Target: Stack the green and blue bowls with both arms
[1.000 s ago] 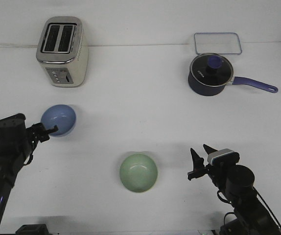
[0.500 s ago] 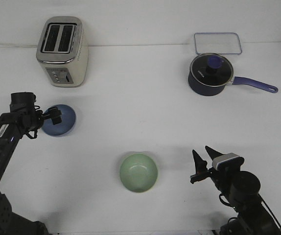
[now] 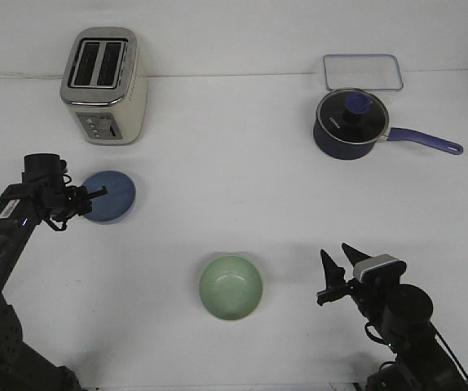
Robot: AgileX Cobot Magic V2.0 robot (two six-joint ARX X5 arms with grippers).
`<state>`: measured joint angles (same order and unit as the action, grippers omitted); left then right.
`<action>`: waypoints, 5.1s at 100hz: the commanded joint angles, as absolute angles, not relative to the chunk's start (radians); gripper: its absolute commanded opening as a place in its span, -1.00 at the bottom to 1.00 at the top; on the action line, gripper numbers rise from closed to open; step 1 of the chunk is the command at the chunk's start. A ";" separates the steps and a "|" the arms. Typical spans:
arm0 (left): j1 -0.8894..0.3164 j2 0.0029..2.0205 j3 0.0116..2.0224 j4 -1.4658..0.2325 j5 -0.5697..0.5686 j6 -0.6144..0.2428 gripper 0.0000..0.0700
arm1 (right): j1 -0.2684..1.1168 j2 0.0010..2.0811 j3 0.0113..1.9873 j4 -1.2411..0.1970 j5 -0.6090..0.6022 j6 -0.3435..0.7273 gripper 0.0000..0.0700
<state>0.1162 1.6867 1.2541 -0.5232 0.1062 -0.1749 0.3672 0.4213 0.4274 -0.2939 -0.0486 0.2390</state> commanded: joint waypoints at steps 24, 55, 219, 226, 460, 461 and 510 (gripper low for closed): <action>0.011 1.409 1.286 -0.577 0.329 -0.126 -0.97 | 0.373 0.425 0.437 -0.286 -0.049 0.248 -0.03; -0.341 1.276 1.283 -0.695 0.410 -0.090 -0.97 | 0.373 0.425 0.437 -0.288 -0.049 0.266 -0.03; -0.400 0.672 0.983 -0.414 -0.146 0.016 -0.56 | 0.373 0.372 0.437 -0.311 0.045 0.188 -0.59; -0.370 0.520 0.820 -0.304 -0.150 0.020 -0.91 | 0.373 0.326 0.437 -0.311 0.070 0.178 -1.00; -0.031 0.005 0.014 0.208 0.025 -0.046 -0.97 | 0.373 0.223 0.437 -0.315 0.132 0.186 -1.00; -0.031 0.005 0.014 0.207 0.025 -0.045 -0.97 | 0.373 0.223 0.437 -0.315 0.132 0.186 -1.00; -0.031 0.005 0.014 0.210 0.025 -0.045 -0.97 | 0.371 0.223 0.437 -0.315 0.136 0.177 -1.00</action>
<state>-0.0303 0.0055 0.0334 0.1982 0.0250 -0.0505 0.3676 0.2245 0.4274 -0.3244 0.1314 0.1867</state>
